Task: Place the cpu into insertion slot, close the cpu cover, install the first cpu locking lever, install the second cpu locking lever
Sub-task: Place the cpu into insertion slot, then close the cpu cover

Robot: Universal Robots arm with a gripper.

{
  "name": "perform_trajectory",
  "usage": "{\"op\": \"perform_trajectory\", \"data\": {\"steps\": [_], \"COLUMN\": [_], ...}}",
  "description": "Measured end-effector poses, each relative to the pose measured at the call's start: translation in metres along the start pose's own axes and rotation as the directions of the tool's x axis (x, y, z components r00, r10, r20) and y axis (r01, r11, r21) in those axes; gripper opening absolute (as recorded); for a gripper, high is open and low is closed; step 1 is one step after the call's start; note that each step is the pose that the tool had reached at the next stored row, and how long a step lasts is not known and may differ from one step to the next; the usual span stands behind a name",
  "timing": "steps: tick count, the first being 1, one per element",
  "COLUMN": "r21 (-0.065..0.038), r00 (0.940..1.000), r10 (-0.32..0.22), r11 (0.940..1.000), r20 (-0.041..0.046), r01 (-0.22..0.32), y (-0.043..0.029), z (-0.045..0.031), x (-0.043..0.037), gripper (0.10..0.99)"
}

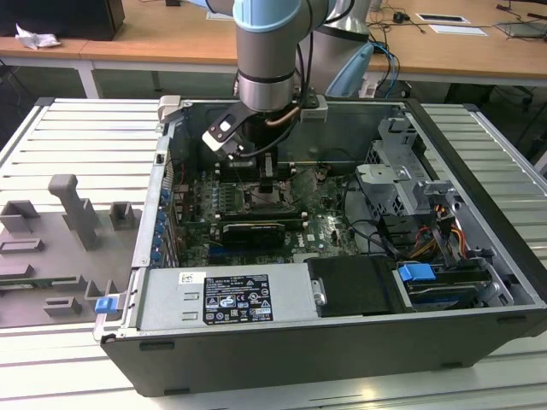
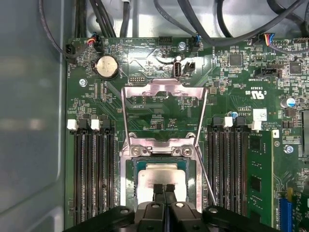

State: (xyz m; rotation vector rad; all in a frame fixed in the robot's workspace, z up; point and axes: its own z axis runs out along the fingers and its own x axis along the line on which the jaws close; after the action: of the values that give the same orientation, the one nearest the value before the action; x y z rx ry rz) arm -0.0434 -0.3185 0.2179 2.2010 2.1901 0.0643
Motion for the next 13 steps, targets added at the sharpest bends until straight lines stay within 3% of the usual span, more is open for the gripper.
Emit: {"op": "perform_trajectory", "data": {"steps": [5,8,13], "r21": [0.0,0.002,0.002], "r00": [1.0,1.0,1.0], "r10": [0.0,0.0,0.0], "r11": [1.0,1.0,1.0], "r20": [0.0001,0.0002,0.0003], "r01": [0.0,0.0,0.0], "y": [0.0011,0.0083,0.0088], "z": [-0.0013,-0.0009,-0.0047], "x": [0.0,0.0,0.0], "gripper": [0.106,0.106,0.106]}}
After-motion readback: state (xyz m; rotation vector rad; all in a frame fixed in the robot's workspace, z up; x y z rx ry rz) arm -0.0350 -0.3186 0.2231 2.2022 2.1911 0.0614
